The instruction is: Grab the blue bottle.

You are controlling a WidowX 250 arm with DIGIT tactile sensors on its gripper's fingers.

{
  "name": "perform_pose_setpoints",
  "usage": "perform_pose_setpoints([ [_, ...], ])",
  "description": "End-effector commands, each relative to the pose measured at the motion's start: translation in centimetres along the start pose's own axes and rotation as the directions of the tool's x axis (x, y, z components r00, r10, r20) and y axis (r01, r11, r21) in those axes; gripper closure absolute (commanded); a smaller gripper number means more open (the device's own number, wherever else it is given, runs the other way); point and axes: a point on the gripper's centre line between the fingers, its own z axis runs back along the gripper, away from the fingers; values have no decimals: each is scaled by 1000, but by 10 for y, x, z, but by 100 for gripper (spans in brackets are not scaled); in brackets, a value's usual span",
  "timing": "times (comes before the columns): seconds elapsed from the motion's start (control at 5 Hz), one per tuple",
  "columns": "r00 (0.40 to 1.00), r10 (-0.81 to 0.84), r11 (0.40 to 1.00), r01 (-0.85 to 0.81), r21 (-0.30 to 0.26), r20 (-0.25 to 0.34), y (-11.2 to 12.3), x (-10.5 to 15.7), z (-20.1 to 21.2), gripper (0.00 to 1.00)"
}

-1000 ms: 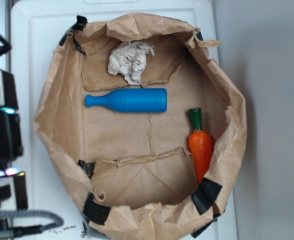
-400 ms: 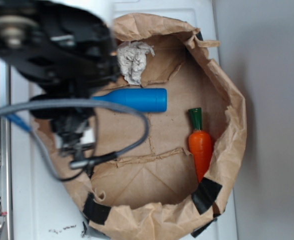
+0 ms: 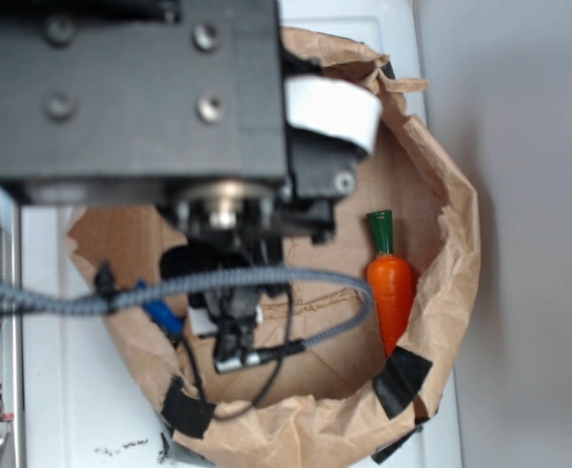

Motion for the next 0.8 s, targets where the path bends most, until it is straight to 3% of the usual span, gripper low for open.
perform_pose_setpoints([
  [0.0, 999, -7, 1000, 7, 0, 49, -3, 4, 12, 0],
  [0.2, 999, -7, 1000, 7, 0, 49, -3, 4, 12, 0],
  [0.4, 996, -26, 996, 33, -81, 87, 15, 26, -21, 0],
  [0.6, 991, -62, 991, 76, -108, 122, 34, 38, -40, 0],
])
